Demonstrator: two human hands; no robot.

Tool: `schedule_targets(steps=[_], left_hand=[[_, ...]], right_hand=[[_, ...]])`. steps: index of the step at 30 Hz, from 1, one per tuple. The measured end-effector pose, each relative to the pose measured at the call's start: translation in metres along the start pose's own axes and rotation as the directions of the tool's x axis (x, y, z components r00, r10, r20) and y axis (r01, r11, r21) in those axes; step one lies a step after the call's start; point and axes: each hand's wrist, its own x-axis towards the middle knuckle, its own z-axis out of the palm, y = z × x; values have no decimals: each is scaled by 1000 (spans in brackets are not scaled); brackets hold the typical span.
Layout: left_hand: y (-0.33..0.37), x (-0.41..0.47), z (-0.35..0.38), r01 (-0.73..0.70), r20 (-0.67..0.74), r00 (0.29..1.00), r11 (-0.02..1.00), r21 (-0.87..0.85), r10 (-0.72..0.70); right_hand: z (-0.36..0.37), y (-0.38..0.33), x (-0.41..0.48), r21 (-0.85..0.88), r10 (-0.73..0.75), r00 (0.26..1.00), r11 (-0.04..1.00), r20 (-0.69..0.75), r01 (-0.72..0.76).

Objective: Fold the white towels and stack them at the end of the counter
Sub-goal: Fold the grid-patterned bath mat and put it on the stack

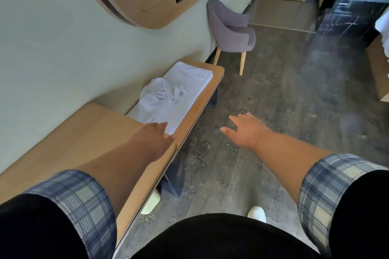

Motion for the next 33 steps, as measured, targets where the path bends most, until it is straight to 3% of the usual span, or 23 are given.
schedule_targets(steps=[7, 13, 19, 26, 30, 33], left_hand=[[36, 87, -7, 220, -6, 975, 966, -135, -222], [30, 126, -1, 345, -10, 935, 916, -206, -354], [-42, 205, 16, 370, -28, 927, 926, -79, -373], [-97, 340, 38, 409, 63, 913, 900, -149, -404], [-108, 409, 63, 490, 139, 872, 831, -263, -469], [-117, 459, 82, 604, 182, 789, 686, -406, -587]], right_hand=[[-61, 25, 155, -83, -286, 957, 954, 50, 289], [-87, -15, 269, -90, -450, 886, 884, 113, 460], [-52, -73, 383, -261, -482, 842, 804, 242, 535], [-26, -107, 505, -286, -464, 831, 788, 306, 545], [5, -114, 571, -285, -450, 829, 790, 332, 543], [31, -125, 618, -289, -430, 820, 786, 378, 546]])
